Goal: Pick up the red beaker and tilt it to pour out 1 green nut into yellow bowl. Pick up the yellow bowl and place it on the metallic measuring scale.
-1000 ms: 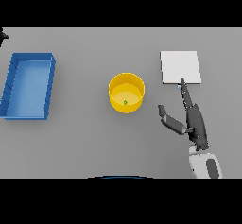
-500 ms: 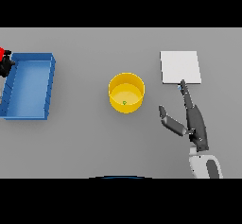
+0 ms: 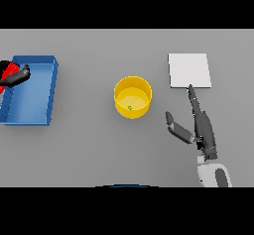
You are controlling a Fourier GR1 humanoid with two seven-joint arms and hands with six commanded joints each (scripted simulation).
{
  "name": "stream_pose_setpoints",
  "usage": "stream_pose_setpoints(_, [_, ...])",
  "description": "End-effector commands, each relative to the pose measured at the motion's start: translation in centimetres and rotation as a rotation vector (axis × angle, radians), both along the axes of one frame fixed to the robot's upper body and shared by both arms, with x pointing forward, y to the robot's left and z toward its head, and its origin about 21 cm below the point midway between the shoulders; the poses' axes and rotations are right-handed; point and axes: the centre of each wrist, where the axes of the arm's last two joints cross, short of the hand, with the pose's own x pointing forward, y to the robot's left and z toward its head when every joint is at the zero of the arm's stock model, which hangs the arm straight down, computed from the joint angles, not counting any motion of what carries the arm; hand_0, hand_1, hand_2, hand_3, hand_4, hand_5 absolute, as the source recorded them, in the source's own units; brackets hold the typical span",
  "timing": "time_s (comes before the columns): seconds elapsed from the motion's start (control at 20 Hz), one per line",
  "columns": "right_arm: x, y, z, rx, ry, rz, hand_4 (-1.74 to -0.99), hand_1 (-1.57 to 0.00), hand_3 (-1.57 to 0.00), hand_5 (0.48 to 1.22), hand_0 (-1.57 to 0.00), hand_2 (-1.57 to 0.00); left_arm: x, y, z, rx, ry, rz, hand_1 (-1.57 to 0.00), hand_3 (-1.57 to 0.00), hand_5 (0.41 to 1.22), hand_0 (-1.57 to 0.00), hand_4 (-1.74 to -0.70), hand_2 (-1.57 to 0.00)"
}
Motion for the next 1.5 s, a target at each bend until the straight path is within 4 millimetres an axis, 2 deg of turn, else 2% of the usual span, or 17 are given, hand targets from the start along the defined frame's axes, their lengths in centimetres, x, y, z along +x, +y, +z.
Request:
stream_pose_setpoints(0.0, [0.1,-0.2,0.2,-0.002,0.007,-0.009,-1.184,0.0,0.0,0.667,0.0,0.0,-0.1,0.0,-0.1,-0.003,0.002,-0.013,-0.39,-0.37,0.71,-0.48,-0.88,-0.39])
stream_pose_setpoints(0.2, [-0.2,0.3,0.3,0.0,0.021,0.004,-1.188,0.0,0.0,0.668,0.0,0.0,0.2,0.5,0.2,-0.021,-0.001,-0.012,-0.16,-0.15,0.679,-0.19,-0.8,-0.16])
stream_pose_setpoints(0.5, [-0.3,0.1,0.4,-0.09,0.027,0.007,-1.198,0.0,0.0,0.662,0.0,0.0,0.7,0.3,0.5,-0.068,-0.09,-0.032,-0.04,-0.04,0.671,-0.05,-0.79,-0.04])
stream_pose_setpoints(0.6, [0.9,0.7,1.1,-0.098,-0.003,0.09,-1.162,0.0,0.0,0.694,0.0,0.0,1.0,0.5,0.6,-0.068,-0.104,-0.027,-0.03,-0.02,0.679,-0.03,-0.78,-0.03])
stream_pose_setpoints(0.75, [2.4,0.6,2.3,-0.231,-0.018,0.195,-1.221,0.0,0.0,0.709,0.0,0.0,1.1,-0.1,0.0,-0.081,-0.094,-0.028,-0.01,-0.01,0.7,-0.02,-0.78,-0.01])
stream_pose_setpoints(0.95, [4.4,1.0,4.5,-0.476,-0.025,0.307,-1.278,0.0,0.0,0.683,0.0,0.0,1.0,-0.1,0.1,-0.086,-0.089,-0.034,0.0,0.0,0.71,-0.01,-0.79,0.0])
stream_pose_setpoints(1.15, [6.8,1.9,6.1,-0.763,-0.062,0.441,-1.276,0.0,0.0,0.668,0.0,0.0,1.1,0.0,0.3,-0.083,-0.088,-0.035,0.0,0.0,0.712,0.0,-0.79,0.0])
stream_pose_setpoints(1.45, [9.2,4.1,7.0,-0.923,-0.087,0.621,-1.274,0.0,0.0,0.656,0.0,0.0,0.8,-0.5,-0.2,-0.075,-0.082,-0.042,0.0,0.0,0.723,0.0,-0.8,0.0])
